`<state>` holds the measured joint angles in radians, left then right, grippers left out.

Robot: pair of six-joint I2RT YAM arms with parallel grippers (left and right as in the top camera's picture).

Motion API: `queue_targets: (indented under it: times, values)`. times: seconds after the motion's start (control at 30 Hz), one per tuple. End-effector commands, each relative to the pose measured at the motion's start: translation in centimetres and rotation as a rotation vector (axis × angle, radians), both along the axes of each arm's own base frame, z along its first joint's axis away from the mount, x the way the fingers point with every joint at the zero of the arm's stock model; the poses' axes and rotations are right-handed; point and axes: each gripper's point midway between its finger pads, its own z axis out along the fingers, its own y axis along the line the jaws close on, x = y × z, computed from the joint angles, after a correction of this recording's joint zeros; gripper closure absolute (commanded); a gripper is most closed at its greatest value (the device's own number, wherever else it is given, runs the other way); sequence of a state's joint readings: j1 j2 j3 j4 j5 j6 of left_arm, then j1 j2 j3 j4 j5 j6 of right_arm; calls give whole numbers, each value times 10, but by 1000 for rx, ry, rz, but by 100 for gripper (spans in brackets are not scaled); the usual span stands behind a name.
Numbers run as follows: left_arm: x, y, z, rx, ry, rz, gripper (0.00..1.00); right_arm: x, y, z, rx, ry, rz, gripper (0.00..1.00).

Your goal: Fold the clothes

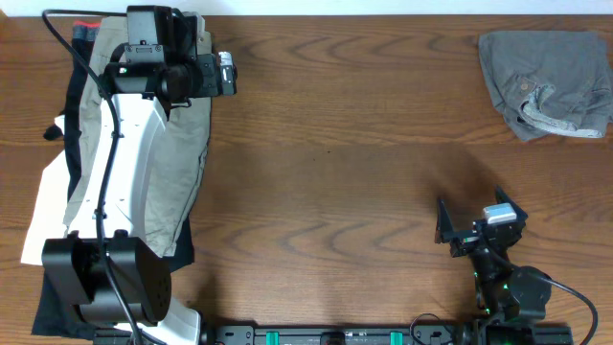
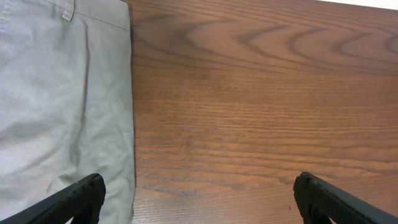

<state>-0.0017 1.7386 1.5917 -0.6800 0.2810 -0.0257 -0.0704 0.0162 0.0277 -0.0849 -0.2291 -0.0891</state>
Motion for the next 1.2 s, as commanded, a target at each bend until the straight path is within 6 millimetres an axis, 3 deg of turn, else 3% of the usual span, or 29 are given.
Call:
queue_targets:
  times: [0.0, 0.67, 0.8, 0.97, 1.17]
  values:
    - [0, 3, -5, 7, 12, 9, 2, -1, 6, -1, 13, -2, 22, 1]
    - [-1, 3, -6, 8, 14, 10, 2, -1, 6, -1, 13, -1, 22, 1]
    - [-8, 4, 4, 8, 4, 12, 2, -1, 6, -1, 13, -1, 22, 1]
    - [-29, 7, 30, 25, -35, 23, 2, -1, 6, -1, 13, -1, 22, 1]
    - [-50, 5, 54, 23, -236, 22, 2, -1, 6, -1, 13, -1, 22, 1]
